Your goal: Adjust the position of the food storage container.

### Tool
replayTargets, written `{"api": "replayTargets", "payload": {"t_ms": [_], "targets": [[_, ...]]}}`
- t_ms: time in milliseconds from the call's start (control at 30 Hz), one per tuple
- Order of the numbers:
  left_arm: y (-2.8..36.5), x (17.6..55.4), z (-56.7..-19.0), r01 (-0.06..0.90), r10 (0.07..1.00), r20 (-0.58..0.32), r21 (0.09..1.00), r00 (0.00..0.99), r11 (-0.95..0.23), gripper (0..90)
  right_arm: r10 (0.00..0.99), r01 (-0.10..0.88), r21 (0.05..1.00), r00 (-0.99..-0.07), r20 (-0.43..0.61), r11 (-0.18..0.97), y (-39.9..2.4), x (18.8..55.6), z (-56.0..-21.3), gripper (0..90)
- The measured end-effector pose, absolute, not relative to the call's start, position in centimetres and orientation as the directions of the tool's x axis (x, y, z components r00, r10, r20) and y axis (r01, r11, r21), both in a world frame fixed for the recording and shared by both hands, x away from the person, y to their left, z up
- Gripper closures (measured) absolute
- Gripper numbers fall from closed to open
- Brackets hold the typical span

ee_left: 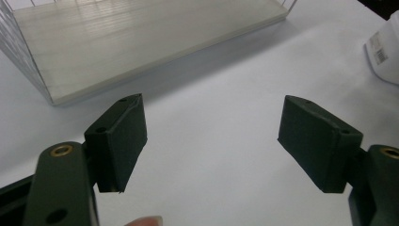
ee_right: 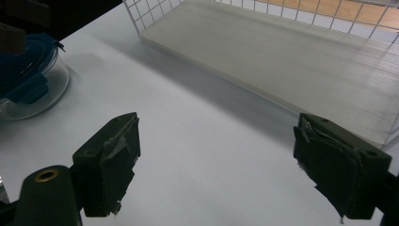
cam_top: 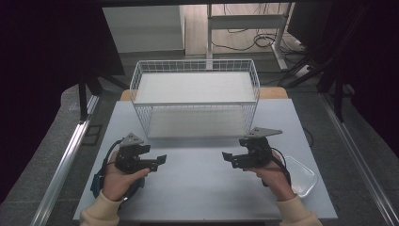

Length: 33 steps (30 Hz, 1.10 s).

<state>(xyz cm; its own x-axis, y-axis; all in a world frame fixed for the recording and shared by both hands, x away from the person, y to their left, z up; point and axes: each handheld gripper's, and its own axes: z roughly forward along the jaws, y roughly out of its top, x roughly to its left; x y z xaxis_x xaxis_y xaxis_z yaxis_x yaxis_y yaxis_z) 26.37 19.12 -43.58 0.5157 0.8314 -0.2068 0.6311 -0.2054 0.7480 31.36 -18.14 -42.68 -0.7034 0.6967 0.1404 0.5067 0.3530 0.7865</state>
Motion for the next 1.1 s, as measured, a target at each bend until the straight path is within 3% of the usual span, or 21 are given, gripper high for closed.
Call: {"api": "replayTargets", "payload": {"t_ms": [667, 1100], "targets": [[20.0, 23.4, -42.5, 0.628, 0.835, -0.185, 0.746, 0.518, -0.223, 25.2, 0.716, 0.523, 0.768, -0.687, 0.124, 0.369, -19.1, 29.1, -42.9, 16.1], [26.2, 22.0, -40.7, 0.645, 0.899, -0.156, 0.747, 0.409, -0.164, 27.1, 0.729, 0.535, 0.76, -0.674, 0.121, 0.369, -19.1, 29.7, -43.1, 16.7]]}}
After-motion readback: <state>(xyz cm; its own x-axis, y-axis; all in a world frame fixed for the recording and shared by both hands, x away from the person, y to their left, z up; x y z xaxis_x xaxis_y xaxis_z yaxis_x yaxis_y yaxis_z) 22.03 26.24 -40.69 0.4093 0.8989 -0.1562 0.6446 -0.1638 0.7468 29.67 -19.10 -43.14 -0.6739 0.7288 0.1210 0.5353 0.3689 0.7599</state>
